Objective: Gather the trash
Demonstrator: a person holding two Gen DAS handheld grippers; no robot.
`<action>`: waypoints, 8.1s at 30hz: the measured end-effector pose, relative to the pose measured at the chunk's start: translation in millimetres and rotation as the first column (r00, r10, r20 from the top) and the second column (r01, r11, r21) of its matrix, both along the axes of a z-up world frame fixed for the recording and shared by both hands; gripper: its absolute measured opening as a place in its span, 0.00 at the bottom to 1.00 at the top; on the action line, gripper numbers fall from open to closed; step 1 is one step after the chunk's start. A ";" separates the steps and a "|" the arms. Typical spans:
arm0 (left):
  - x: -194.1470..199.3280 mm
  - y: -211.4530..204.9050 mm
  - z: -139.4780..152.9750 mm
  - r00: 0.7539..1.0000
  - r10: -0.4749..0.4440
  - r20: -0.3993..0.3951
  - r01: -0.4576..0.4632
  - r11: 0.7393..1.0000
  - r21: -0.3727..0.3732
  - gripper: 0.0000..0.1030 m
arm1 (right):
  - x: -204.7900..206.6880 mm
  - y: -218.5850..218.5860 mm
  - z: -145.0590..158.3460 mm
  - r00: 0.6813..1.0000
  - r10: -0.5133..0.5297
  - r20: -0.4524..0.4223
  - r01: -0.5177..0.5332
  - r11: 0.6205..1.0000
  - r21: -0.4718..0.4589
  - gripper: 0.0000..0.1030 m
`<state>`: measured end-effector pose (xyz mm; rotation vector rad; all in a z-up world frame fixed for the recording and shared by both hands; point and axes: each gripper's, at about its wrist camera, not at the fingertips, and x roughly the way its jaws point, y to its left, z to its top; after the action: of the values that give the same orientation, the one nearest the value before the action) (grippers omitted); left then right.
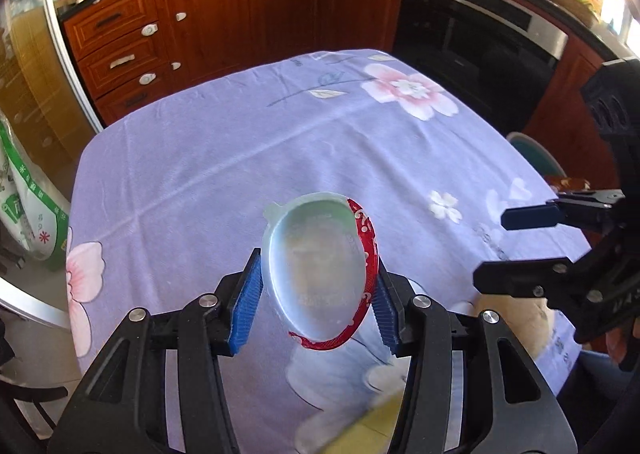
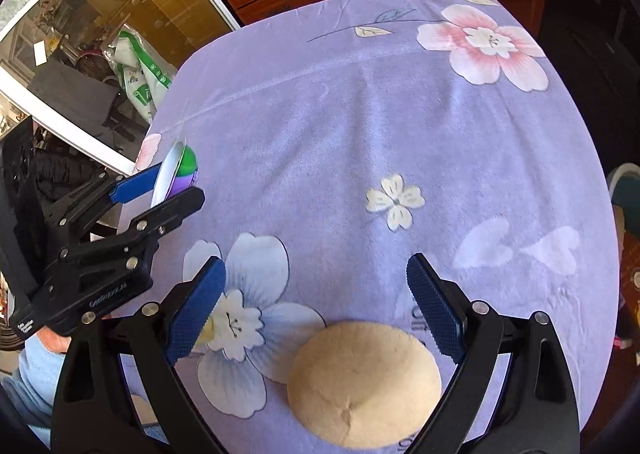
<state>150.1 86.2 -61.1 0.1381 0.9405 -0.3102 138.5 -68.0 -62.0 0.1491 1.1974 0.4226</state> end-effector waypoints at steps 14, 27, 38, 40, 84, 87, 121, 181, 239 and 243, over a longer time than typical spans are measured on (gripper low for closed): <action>-79.9 -55.6 -5.2 0.995 -0.092 -0.042 0.092 0.996 0.012 0.50 | -65.0 -41.5 -22.6 0.998 -0.030 -0.046 0.030 1.000 0.006 0.85; -78.4 -6.8 4.1 0.998 0.047 -0.048 -0.049 0.998 -0.035 0.50 | -77.0 2.2 -38.0 0.998 0.052 0.032 -0.044 0.976 -0.215 0.94; -72.5 0.4 -3.5 0.996 0.057 -0.066 -0.061 0.996 -0.069 0.50 | -79.4 7.7 -41.0 0.989 0.114 0.090 -0.086 0.958 -0.272 0.93; -71.3 2.1 -3.8 0.996 0.061 -0.067 -0.066 0.995 -0.073 0.51 | -76.7 4.0 -38.9 0.991 0.106 0.079 -0.085 0.968 -0.237 0.92; -36.8 -16.4 -5.0 0.996 0.022 -0.086 -0.033 0.991 -0.129 0.51 | 9.0 -37.6 -19.3 0.998 -0.052 -0.029 0.052 0.998 -0.030 0.38; -34.5 -17.0 -7.7 0.995 0.021 -0.094 -0.033 0.991 -0.126 0.51 | 5.6 -44.7 -24.6 0.998 -0.058 -0.038 0.057 0.998 -0.026 0.37; -13.2 -35.4 -14.2 0.994 0.010 -0.110 -0.026 0.989 -0.147 0.51 | -0.8 -49.9 -30.6 0.989 -0.104 0.102 0.110 0.992 -0.057 0.46; 58.6 -428.8 -31.2 0.936 -0.300 -0.186 0.308 0.951 0.015 0.83 | -33.6 -429.8 22.8 0.761 -0.603 0.241 0.614 0.789 0.036 0.08; -2.0 -361.3 36.6 0.973 -0.229 0.016 0.227 0.970 0.081 0.96 | -67.6 -358.3 50.4 0.857 -0.439 0.269 0.479 0.872 -0.105 0.94; -17.6 -347.8 45.9 0.975 -0.218 0.035 0.216 0.974 0.065 0.96 | -90.3 -344.2 64.3 0.853 -0.409 0.323 0.472 0.869 -0.146 0.94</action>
<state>132.4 -261.6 -15.2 0.3032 0.8946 -0.4792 48.2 -412.2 2.2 0.1621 0.8815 -0.0998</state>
